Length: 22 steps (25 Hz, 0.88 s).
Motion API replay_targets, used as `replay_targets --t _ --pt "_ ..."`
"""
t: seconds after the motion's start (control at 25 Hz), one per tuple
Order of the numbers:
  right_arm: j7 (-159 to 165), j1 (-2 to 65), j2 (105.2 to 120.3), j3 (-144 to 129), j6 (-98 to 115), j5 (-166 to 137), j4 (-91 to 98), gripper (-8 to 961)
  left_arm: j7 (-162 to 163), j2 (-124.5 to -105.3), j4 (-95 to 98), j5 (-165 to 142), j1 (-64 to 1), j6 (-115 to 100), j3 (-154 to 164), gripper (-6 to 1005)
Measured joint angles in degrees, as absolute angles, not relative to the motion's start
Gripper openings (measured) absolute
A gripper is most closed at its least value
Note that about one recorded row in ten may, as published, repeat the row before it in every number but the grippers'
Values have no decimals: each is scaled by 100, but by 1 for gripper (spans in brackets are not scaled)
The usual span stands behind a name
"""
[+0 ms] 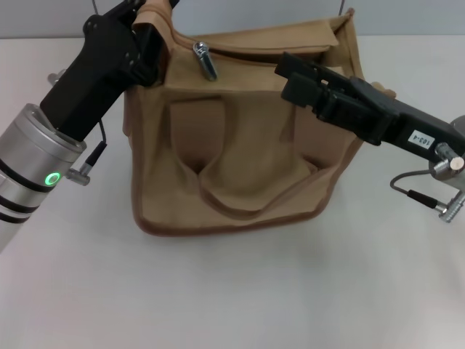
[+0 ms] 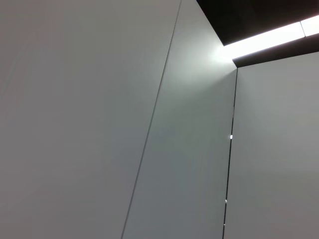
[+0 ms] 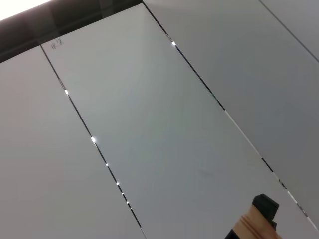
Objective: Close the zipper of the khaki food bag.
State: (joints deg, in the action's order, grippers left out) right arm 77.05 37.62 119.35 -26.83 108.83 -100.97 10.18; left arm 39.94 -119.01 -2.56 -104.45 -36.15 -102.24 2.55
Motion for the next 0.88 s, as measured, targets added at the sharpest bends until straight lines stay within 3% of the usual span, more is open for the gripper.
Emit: replay_targets --t 0.76,0.88 --pt "7753 3980 11961 -2769 10256 -9811 964 696 3999 -11909 -447 -10663 -3899 -10226 247 33" --pt "7756 4013 11963 -2769 10192 -9811 923 574 3999 -11909 -485 -10663 -3901 -10226 246 33"
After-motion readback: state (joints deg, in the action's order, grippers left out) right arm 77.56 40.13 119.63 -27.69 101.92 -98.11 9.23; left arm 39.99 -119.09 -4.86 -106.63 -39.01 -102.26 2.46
